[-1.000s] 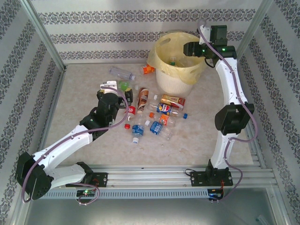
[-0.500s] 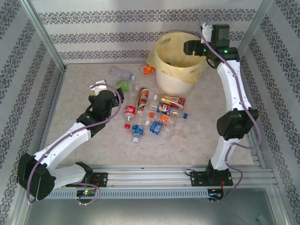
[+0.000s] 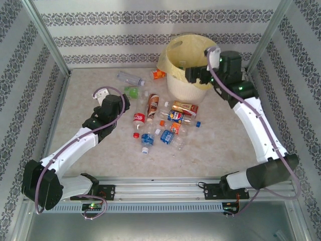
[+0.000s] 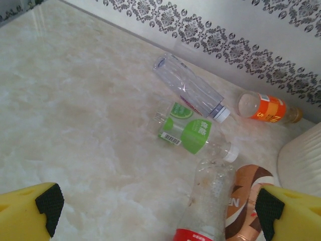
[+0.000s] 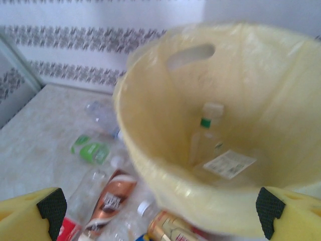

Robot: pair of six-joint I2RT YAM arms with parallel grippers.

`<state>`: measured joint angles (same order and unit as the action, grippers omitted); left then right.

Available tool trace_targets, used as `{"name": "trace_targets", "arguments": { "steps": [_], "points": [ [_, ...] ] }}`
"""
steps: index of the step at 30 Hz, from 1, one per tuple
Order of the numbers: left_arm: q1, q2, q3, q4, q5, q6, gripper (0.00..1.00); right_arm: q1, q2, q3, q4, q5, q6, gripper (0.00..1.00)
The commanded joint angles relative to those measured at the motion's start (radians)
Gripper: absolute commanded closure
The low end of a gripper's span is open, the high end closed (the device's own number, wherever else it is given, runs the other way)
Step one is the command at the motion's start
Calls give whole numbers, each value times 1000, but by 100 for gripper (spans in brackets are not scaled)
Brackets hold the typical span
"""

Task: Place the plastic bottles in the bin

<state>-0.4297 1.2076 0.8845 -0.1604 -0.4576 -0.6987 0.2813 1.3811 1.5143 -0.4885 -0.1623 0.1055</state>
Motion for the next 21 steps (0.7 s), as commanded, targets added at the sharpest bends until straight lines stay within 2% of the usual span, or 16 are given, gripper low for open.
{"name": "trace_targets", "arguments": {
  "steps": [1, 5, 8, 14, 18, 21],
  "points": [
    [11, 2, -6, 18, 35, -95, 1, 55, -65, -117, 38, 93, 41, 2],
    [12, 37, 2, 29, 87, -113, 0, 124, -122, -303, 91, 129, 235, 2],
    [12, 65, 22, 11, 116, -132, 1, 200, -139, -409, 102, 134, 270, 2],
    [12, 104, 68, -69, 177, -168, 0, 341, -134, -539, 92, 145, 241, 2],
    [11, 124, 83, -120, 196, -173, 0, 437, -69, -533, -2, 159, 118, 2],
    [12, 126, 79, -129, 180, -181, 1, 486, -18, -531, -27, 178, 85, 4]
  ]
}}
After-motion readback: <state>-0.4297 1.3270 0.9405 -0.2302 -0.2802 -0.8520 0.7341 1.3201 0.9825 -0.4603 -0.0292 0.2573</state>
